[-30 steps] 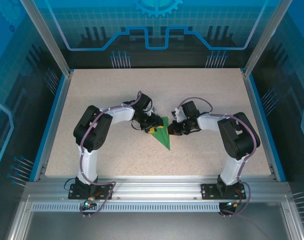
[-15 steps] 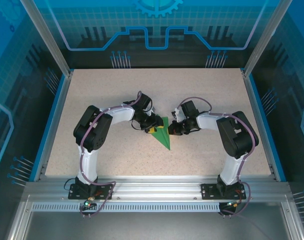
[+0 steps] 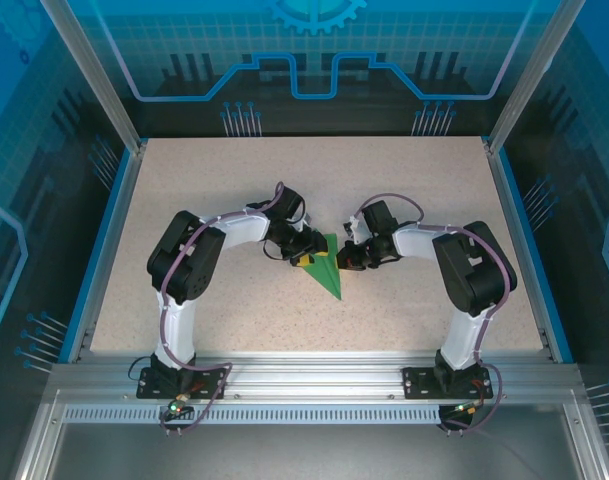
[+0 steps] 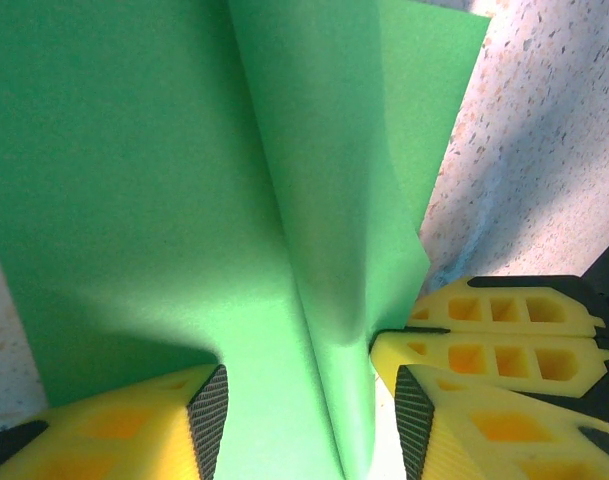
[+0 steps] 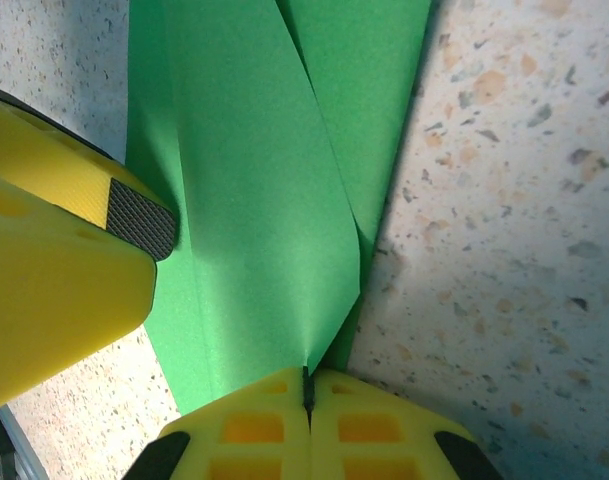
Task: Fold a paper plane with a square sheet of paper (fold left side to right side)
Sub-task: Fourth fold the wing at the center of the table.
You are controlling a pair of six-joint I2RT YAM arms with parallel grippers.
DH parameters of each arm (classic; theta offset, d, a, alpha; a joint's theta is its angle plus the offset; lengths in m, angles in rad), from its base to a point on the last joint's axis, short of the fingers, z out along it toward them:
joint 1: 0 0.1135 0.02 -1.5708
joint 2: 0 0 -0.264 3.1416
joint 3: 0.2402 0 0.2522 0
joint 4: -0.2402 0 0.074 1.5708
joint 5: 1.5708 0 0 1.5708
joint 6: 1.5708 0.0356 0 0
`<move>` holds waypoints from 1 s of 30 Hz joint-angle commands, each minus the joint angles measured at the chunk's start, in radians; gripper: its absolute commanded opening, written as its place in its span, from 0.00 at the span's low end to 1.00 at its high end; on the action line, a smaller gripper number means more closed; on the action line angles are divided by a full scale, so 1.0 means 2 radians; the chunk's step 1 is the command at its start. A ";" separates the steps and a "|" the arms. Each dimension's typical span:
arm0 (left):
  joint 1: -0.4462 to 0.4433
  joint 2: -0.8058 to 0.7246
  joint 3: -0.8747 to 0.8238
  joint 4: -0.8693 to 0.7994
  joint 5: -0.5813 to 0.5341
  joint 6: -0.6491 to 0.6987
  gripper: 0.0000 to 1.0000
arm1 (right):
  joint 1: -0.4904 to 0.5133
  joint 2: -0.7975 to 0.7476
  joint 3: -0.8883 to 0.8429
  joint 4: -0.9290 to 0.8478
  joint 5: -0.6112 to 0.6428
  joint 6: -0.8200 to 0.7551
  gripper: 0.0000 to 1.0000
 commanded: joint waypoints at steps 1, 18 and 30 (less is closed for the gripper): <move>-0.005 0.011 0.002 -0.023 -0.009 0.001 0.51 | 0.009 0.017 0.007 -0.026 0.013 -0.010 0.05; -0.009 -0.029 0.028 -0.021 0.004 0.028 0.32 | 0.014 0.040 0.011 -0.074 0.045 -0.011 0.04; -0.017 0.036 0.080 -0.020 0.027 0.036 0.01 | 0.016 0.040 0.014 -0.082 0.050 -0.016 0.02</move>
